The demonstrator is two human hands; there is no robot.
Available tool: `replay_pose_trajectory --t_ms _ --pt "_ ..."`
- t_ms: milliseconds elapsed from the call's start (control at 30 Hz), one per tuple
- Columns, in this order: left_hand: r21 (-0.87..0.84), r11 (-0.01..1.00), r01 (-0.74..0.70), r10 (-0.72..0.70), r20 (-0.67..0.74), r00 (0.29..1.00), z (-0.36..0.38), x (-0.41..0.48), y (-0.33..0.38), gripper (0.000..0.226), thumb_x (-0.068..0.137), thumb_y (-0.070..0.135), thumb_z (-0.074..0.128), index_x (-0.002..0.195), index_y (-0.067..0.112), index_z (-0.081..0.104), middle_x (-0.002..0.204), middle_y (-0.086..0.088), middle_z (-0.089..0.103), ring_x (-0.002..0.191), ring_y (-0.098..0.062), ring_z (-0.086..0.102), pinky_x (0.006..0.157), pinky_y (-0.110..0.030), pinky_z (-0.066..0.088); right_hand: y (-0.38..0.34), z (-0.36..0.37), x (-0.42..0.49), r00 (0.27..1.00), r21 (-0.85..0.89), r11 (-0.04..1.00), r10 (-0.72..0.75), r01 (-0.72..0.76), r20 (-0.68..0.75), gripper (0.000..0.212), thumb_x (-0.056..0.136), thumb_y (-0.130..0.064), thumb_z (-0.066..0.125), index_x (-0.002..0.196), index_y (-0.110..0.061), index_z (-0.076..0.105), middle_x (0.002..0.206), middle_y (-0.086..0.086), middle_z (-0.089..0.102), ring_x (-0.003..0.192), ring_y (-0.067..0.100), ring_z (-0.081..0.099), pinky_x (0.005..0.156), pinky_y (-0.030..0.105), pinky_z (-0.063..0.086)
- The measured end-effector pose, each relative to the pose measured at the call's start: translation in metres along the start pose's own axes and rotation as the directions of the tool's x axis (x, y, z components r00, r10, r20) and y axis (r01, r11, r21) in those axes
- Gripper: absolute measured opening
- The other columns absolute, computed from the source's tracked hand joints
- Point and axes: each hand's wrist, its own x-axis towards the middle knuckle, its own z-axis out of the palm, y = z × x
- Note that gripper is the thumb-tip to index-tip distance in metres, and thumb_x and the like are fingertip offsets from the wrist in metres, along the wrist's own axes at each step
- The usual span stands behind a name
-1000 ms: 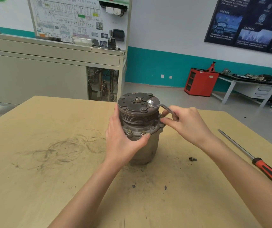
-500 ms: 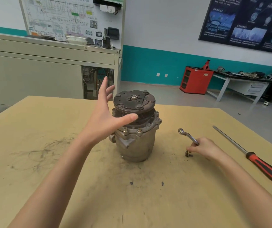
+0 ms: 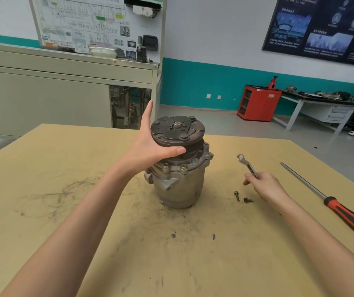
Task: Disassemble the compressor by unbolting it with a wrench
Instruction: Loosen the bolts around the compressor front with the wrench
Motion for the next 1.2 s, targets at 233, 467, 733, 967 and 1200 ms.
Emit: replay_pose_trajectory --t_ms 233,467,733,967,1200 --pt "-0.024 1.0 0.006 -0.007 -0.048 0.999 0.004 0.0 -0.002 0.131 0.049 0.044 0.084 0.153 0.039 0.004 0.159 0.006 0.02 0.131 -0.007 0.039 0.093 -0.007 0.036 -0.012 -0.02 -0.011 0.998 0.328 0.944 0.038 -0.022 -0.042 0.035 0.098 -0.029 0.043 0.077 -0.012 0.065 0.054 0.0 0.028 0.048 0.017 0.024 0.046 0.026 0.021" --pt "-0.029 0.999 0.019 -0.023 -0.143 0.99 0.008 -0.005 0.002 0.131 0.043 0.047 0.085 0.151 0.039 0.012 0.155 0.004 0.029 0.136 -0.011 0.038 0.106 -0.025 0.036 -0.041 -0.037 -0.046 0.94 0.454 0.857 -0.096 0.245 -0.326 0.047 0.1 -0.036 0.04 0.075 -0.012 0.071 0.058 -0.002 0.052 0.053 0.012 0.047 0.055 0.028 0.04" --pt "0.113 0.991 0.076 -0.015 -0.467 0.884 0.037 -0.025 0.01 0.134 0.043 0.058 0.089 0.147 0.047 0.005 0.149 0.013 0.037 0.133 -0.009 0.042 0.112 -0.039 0.037 -0.07 -0.042 -0.1 0.856 0.592 0.618 -0.367 0.517 -0.363 0.042 0.09 -0.051 0.044 0.079 -0.024 0.074 0.048 0.006 0.057 0.045 0.012 0.049 0.051 0.016 0.043" --pt "0.215 0.969 0.12 -0.01 -0.452 0.892 0.031 -0.033 0.015 0.137 0.044 0.072 0.075 0.139 0.056 -0.023 0.141 0.008 0.045 0.135 -0.022 0.041 0.115 -0.052 0.028 -0.079 -0.02 -0.116 0.804 0.622 0.523 -0.485 0.583 -0.344 0.026 0.091 -0.037 0.045 0.089 -0.03 0.071 0.073 0.001 0.073 0.066 0.015 0.065 0.072 0.02 0.052" --pt "0.033 0.999 0.009 -0.004 -0.165 0.986 -0.004 -0.028 0.003 0.127 0.053 0.063 0.071 0.153 0.038 -0.004 0.129 0.017 0.045 0.095 0.038 0.038 0.072 0.011 0.029 -0.092 -0.005 -0.116 0.903 0.845 0.355 -0.311 0.401 -0.297 0.021 0.089 -0.018 0.053 0.083 -0.006 0.069 0.071 0.016 0.071 0.061 0.027 0.067 0.061 0.026 0.055"
